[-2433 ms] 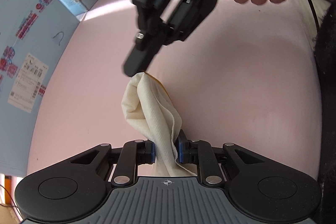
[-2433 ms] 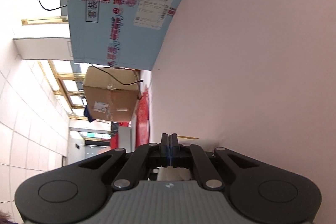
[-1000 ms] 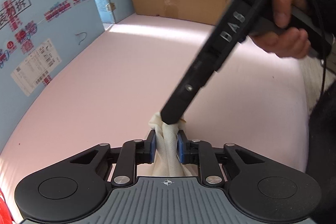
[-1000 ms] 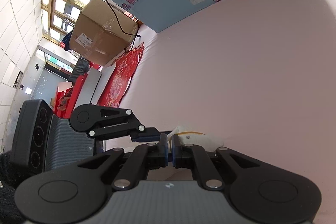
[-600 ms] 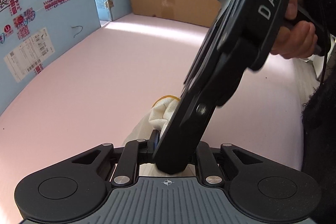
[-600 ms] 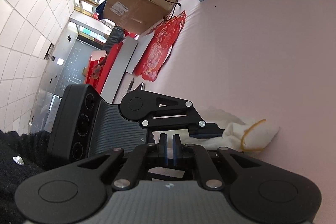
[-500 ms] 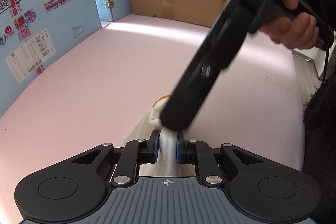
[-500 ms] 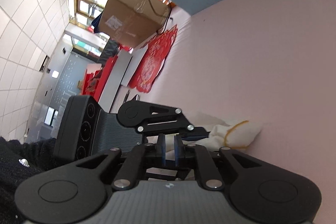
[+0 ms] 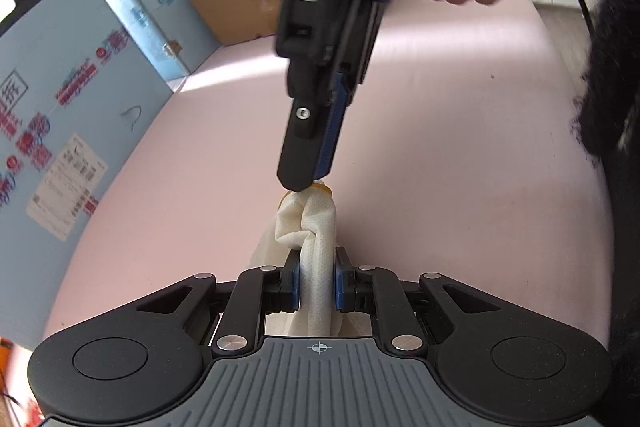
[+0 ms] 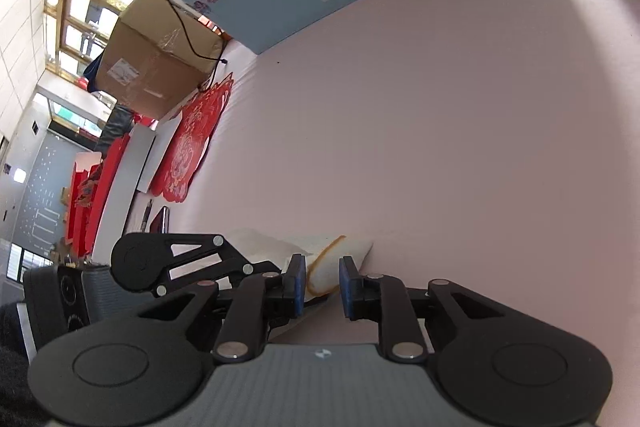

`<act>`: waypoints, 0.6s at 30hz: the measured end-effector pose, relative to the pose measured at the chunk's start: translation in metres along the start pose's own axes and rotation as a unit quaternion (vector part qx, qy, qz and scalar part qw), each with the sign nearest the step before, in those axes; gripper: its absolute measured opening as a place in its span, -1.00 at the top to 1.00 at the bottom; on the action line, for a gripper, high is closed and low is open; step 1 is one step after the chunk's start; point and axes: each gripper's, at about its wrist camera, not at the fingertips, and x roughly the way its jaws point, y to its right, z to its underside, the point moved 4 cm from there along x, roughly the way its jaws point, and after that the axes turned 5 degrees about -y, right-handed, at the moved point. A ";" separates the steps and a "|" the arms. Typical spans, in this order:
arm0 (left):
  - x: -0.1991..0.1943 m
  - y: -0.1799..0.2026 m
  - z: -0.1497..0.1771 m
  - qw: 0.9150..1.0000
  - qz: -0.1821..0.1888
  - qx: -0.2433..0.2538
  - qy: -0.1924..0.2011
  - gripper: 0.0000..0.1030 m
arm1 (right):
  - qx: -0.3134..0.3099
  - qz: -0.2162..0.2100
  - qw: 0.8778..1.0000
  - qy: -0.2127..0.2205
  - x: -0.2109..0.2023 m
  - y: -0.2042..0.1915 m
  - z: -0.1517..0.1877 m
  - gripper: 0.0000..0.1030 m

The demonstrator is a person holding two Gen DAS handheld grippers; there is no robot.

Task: Fold shopping bag
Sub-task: 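Pull the yellow band over the bag tip with the right gripper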

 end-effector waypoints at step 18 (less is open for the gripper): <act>0.002 -0.006 0.002 1.000 0.017 0.010 0.005 0.76 | 0.001 -0.059 0.998 -0.038 0.021 -0.005 -0.009 0.79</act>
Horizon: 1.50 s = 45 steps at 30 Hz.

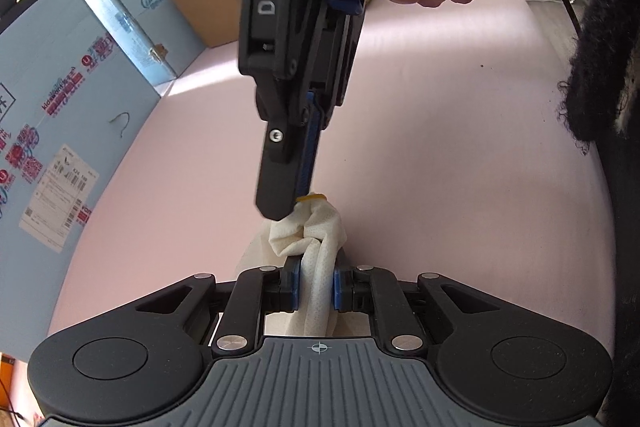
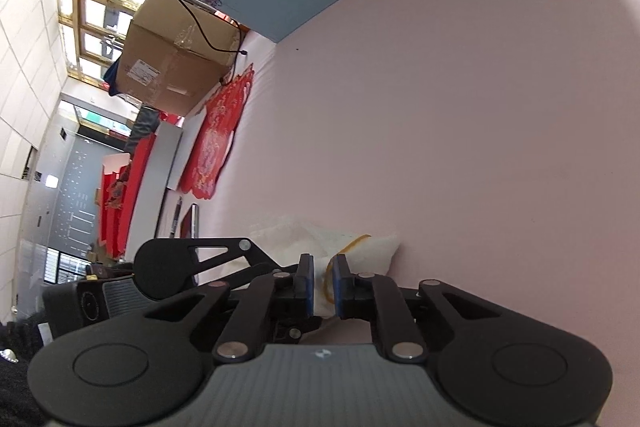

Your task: Fold shopping bag

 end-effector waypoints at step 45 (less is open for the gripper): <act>0.026 -0.101 0.085 0.761 0.254 -0.581 0.140 0.71 | 0.181 -0.232 0.955 0.044 0.031 0.067 0.012 0.31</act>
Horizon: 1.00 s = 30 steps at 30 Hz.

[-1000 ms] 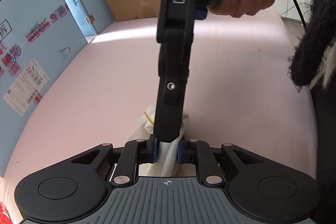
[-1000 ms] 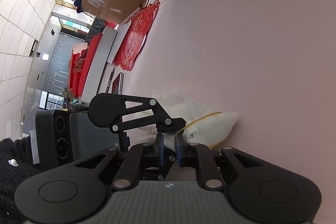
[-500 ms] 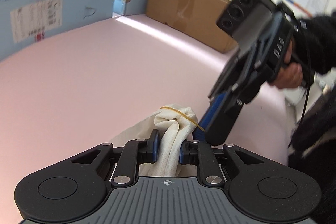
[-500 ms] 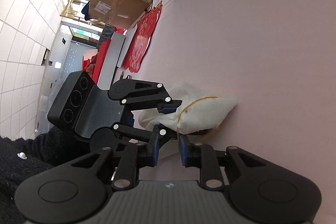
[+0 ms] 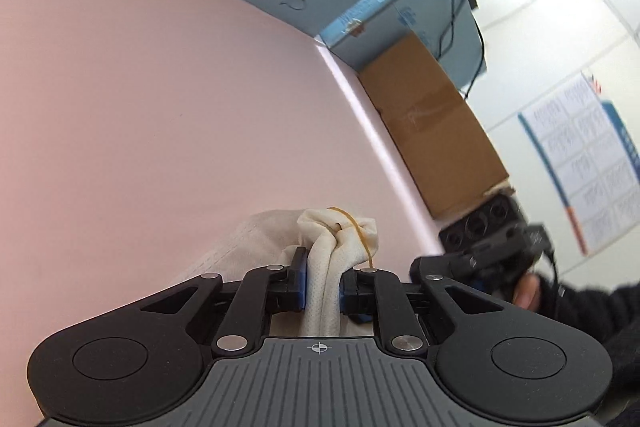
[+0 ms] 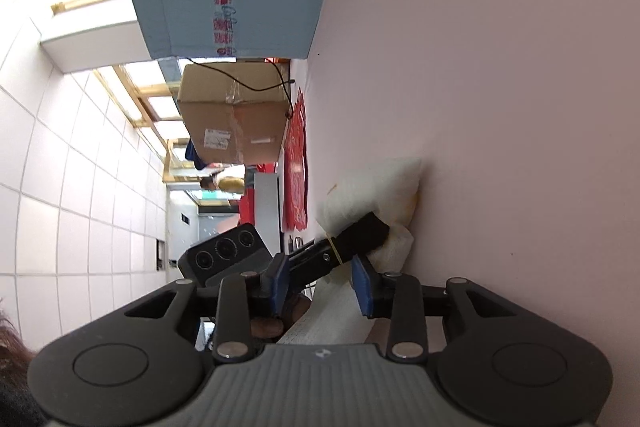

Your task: Fold shopping bag

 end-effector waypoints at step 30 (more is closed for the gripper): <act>0.002 0.033 0.005 0.990 -0.125 0.014 0.064 0.76 | 0.053 0.054 0.995 0.070 -0.022 -0.001 0.029 0.14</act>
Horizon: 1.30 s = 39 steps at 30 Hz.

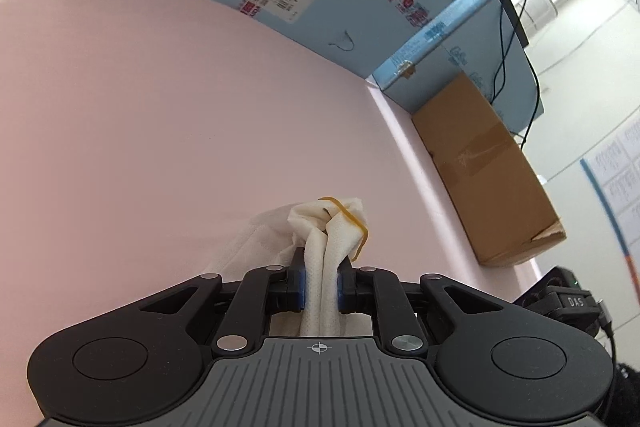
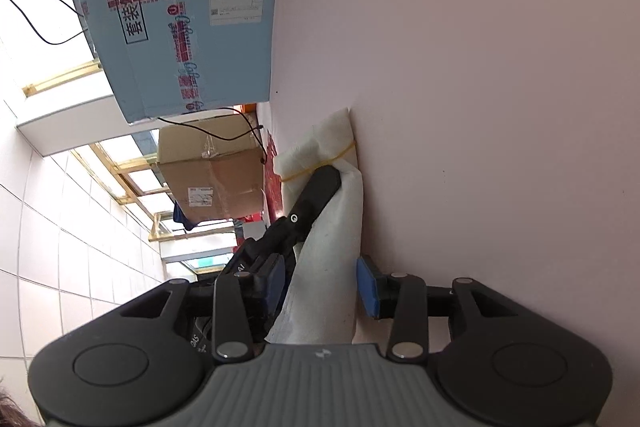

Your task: Fold shopping bag

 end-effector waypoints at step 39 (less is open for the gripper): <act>-0.051 0.095 -0.008 0.974 -0.020 0.204 -0.093 0.60 | -0.301 0.216 0.922 -0.112 0.002 -0.057 0.009 0.62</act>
